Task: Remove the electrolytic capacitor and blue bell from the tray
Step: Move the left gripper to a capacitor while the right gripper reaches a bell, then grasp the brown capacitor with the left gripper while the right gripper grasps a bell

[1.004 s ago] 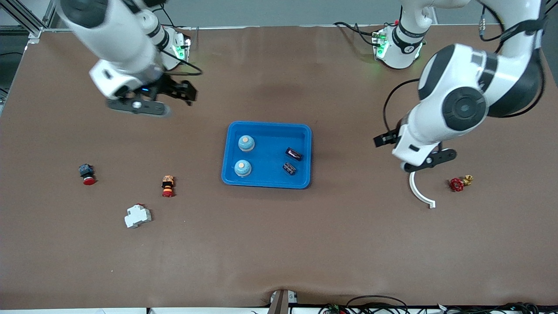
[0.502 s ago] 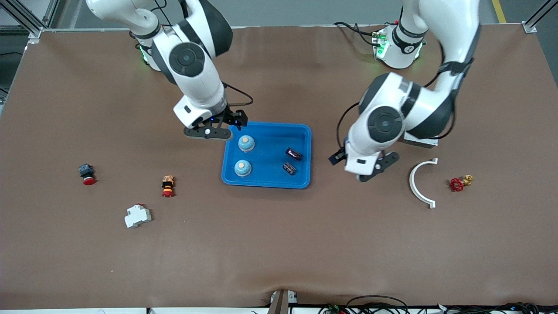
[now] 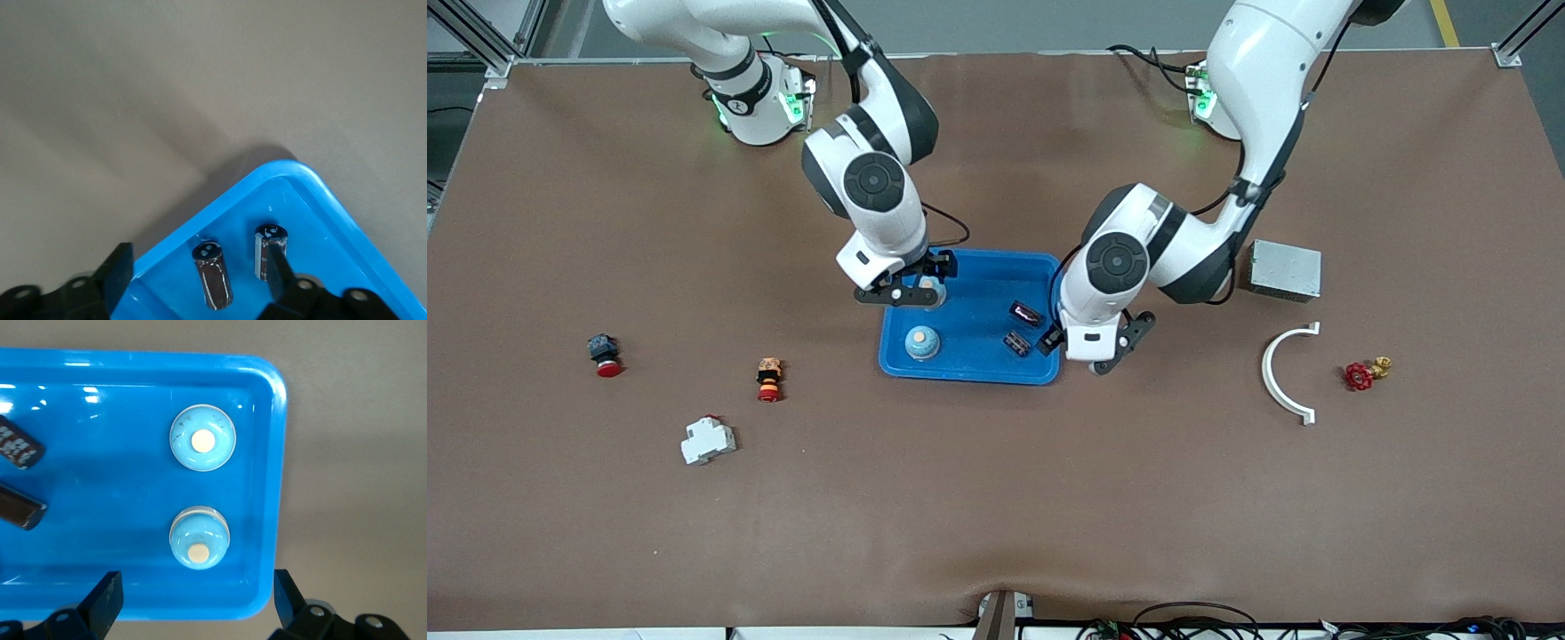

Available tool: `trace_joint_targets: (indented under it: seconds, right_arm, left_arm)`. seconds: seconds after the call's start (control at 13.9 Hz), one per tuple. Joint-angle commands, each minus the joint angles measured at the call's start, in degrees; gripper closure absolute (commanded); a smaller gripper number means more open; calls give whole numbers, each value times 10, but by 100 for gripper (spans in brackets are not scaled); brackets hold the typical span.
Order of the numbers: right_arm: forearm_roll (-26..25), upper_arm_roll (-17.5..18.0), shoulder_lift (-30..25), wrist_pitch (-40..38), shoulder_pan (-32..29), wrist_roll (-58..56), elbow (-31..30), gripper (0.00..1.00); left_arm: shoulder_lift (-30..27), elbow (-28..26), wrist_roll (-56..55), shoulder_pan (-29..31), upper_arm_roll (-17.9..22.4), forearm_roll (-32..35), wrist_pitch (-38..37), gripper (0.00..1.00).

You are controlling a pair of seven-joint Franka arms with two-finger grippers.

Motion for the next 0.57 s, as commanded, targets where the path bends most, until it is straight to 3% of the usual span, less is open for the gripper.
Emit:
trace_joint_targets:
  seconds: [0.0,0.14,0.5]
  right_arm:
    - [-5,-8,25,19,11,-2,3,0]
    - [-19,-8,48,39,9,-2,3,0]
    - [-19,-8,86,74,11,-3,3,0]
  left_arm:
    - [20,-5,-34,-6,3,-11,41,24]
    - [35,-4,-69,-23,4,-11,66,32]
    - [52,-7,-121,-43,4,-9,83,32]
